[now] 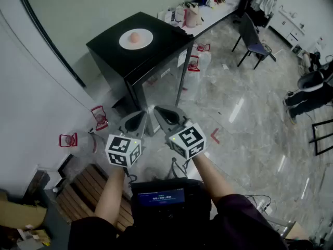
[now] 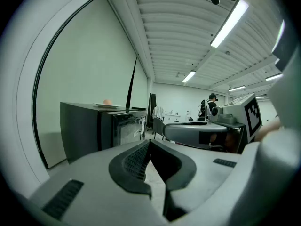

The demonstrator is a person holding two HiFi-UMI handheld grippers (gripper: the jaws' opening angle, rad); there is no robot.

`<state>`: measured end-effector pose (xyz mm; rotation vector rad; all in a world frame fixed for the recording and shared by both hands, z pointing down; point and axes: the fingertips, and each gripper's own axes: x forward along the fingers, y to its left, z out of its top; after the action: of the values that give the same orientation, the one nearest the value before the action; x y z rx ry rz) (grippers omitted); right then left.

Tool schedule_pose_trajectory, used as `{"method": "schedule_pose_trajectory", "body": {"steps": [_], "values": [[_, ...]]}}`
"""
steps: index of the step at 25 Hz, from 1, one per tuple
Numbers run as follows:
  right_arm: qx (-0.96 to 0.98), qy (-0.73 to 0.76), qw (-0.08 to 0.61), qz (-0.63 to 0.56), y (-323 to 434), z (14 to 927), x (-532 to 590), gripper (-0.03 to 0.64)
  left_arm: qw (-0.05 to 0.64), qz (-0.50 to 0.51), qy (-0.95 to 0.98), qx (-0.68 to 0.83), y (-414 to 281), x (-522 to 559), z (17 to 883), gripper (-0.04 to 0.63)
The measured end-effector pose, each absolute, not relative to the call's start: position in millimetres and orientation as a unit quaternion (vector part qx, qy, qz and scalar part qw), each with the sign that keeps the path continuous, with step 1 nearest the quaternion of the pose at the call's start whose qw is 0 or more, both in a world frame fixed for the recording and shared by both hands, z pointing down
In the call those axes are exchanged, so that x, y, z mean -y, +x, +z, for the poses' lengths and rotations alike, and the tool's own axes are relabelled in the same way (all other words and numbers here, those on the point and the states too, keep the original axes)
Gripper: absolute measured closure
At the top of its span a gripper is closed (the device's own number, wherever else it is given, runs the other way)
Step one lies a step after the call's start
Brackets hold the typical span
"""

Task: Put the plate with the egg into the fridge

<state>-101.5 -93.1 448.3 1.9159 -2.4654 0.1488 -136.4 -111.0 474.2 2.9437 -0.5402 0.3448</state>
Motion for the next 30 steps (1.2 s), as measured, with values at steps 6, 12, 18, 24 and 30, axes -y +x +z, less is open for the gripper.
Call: {"method": "schedule_pose_trajectory", "body": {"steps": [6, 12, 18, 24, 30], "values": [[0.790, 0.611, 0.008, 0.048, -96, 448, 93, 0.622, 0.063, 0.117, 0.975, 0.180, -129, 111, 474, 0.586], [0.789, 0.612, -0.004, 0.056, -98, 452, 89, 0.622, 0.066, 0.130, 0.972, 0.184, -128, 110, 484, 0.586], [0.791, 0.608, 0.014, 0.070, -101, 465, 88, 0.623, 0.080, 0.138, 0.963, 0.217, -138, 114, 496, 0.586], [0.791, 0.605, 0.007, 0.085, -109, 476, 87, 0.622, 0.075, 0.180, 0.950, 0.245, -152, 130, 530, 0.584], [0.766, 0.634, 0.013, 0.103, -118, 504, 102, 0.623, 0.057, 0.240, 0.945, 0.217, -151, 160, 587, 0.520]]}}
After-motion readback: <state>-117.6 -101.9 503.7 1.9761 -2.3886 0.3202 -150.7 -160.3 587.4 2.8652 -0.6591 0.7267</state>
